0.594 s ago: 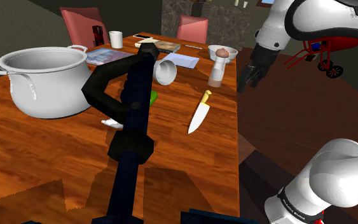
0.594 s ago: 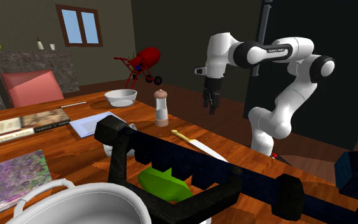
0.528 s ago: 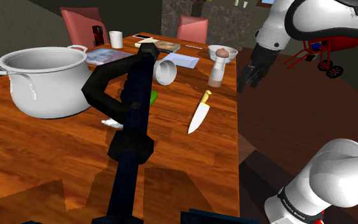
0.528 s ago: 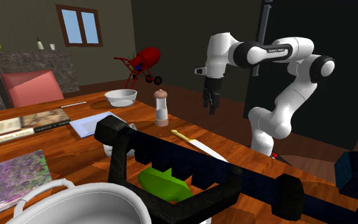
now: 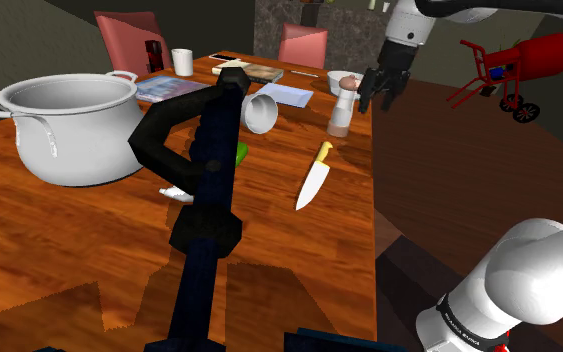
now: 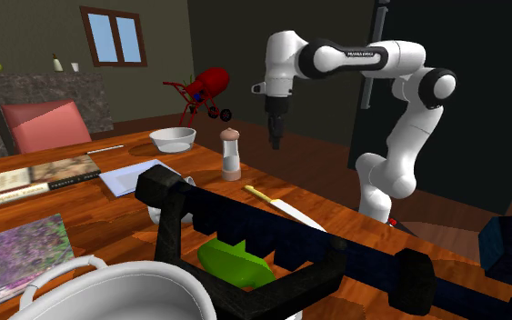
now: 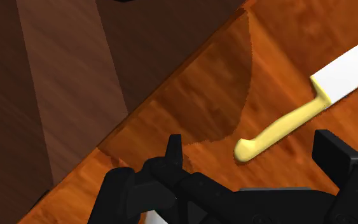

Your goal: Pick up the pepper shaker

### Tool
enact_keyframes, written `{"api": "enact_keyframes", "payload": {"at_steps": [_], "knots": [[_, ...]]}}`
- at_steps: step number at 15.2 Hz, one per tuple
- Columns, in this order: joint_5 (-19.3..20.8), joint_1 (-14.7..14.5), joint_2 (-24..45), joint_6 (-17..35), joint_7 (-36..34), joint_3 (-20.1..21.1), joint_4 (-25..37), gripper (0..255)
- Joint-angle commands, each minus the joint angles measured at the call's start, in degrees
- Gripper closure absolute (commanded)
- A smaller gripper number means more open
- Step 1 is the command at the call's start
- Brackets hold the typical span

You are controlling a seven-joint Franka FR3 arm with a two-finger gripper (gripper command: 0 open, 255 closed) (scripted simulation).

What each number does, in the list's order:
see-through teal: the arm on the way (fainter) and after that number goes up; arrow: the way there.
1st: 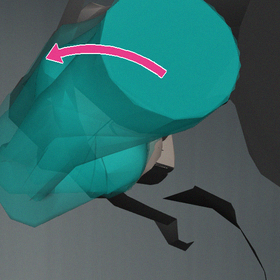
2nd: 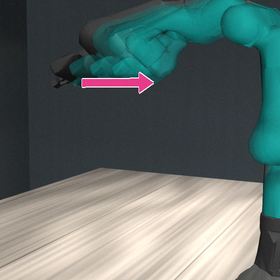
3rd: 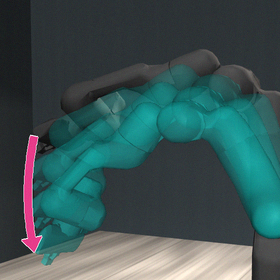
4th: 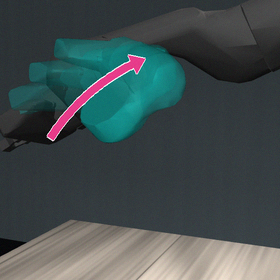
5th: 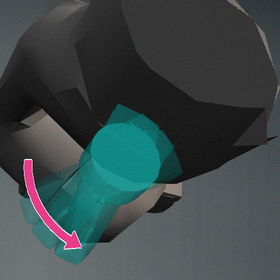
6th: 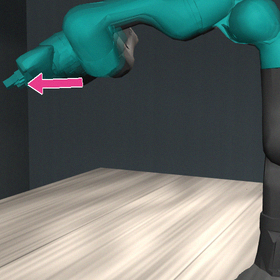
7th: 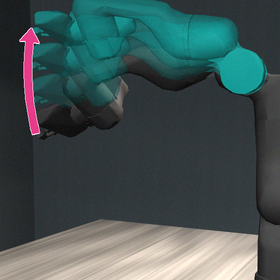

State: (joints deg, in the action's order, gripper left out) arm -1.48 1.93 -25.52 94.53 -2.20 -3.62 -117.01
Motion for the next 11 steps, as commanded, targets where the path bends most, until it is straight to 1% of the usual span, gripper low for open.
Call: {"api": "enact_keyframes", "payload": {"at_steps": [1,7,11], "knots": [[-0.5,0.4,4.4,-1.6,0.2,-1.1,5.4,0],[-3.3,1.9,19.2,-8.6,0.8,-4.3,25.3,0],[-6.4,3.9,30.9,-15.4,1.2,-6.5,42.3,0]]}}
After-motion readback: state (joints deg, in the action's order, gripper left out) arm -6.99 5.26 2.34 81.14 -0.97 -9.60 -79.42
